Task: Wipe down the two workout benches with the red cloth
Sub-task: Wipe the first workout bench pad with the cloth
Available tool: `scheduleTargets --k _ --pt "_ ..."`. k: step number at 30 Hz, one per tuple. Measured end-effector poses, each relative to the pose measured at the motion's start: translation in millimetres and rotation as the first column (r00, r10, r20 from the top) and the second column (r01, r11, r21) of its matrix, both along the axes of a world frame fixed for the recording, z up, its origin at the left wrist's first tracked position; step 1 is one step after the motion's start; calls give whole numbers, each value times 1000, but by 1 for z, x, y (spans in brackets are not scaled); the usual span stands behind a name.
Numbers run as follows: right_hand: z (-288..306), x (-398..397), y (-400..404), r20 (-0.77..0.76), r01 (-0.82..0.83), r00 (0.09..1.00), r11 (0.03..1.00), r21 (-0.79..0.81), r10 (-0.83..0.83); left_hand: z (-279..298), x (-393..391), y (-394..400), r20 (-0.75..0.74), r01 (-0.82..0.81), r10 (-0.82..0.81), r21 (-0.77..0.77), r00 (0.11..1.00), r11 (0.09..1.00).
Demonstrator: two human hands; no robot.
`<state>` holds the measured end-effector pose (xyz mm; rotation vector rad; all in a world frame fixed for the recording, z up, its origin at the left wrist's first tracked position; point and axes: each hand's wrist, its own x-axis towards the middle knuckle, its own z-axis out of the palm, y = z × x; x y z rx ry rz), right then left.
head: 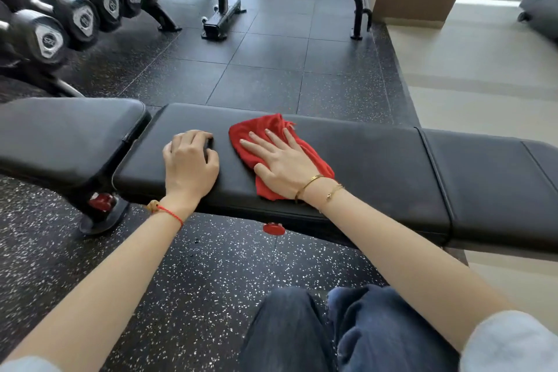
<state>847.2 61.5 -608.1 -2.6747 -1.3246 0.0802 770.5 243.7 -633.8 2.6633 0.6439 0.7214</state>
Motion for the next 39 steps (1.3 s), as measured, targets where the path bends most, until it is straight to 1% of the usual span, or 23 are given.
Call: scheduleTargets --k 3,5,7,9,11,13,15,19,22,25,27,29,32,34,36,39 --pt "-2 -25 -27 6 -175 985 984 9 175 -1 -1 1 21 4 -5 3 1000 1000" --pt "-1 -24 -54 7 -180 984 983 21 180 -3 -1 3 31 5 -5 8 1000 1000" --pt "0 -3 -72 9 -72 997 997 24 72 -4 0 4 36 5 -5 6 999 1000" --pt "-1 30 -75 5 94 996 996 13 -94 -5 0 3 34 8 -8 8 999 1000" --pt "-1 60 -59 -6 247 969 969 8 -247 -4 1 2 25 -1 0 13 1000 1000" --pt "-2 76 -28 -8 316 949 949 -10 -316 -4 1 2 21 -9 9 15 1000 1000" --pt "-2 76 6 8 281 960 959 -30 -281 -4 2 2 16 -12 12 14 1000 1000" --pt "-2 35 49 21 62 998 998 -10 -61 -3 2 3 10 -26 26 24 1000 999" --pt "-2 1 35 26 -85 996 996 14 84 -2 2 3 5 -25 25 21 1000 999" --pt "-3 -10 -9 47 -123 992 992 37 121 -3 1 4 3 -16 16 25 1000 1000" --pt "-2 -1 -38 48 -67 997 997 37 65 -4 0 5 8 -11 11 12 1000 1000" --pt "-3 23 -63 57 65 996 997 29 -67 -5 0 5 10 -5 5 0 1000 1000" --pt "-4 59 -75 57 340 938 940 22 -341 -3 0 4 6 -5 5 -5 1000 1000" --pt "-5 66 -66 51 424 904 905 18 -425 -2 0 3 7 -6 6 -12 1000 1000" --pt "-7 56 -56 61 402 913 915 19 -402 -1 -1 3 8 -7 7 -13 1000 1000" --pt "-4 24 -65 28 246 969 969 23 -247 -1 -3 2 4 -1 1 -13 1000 1000"
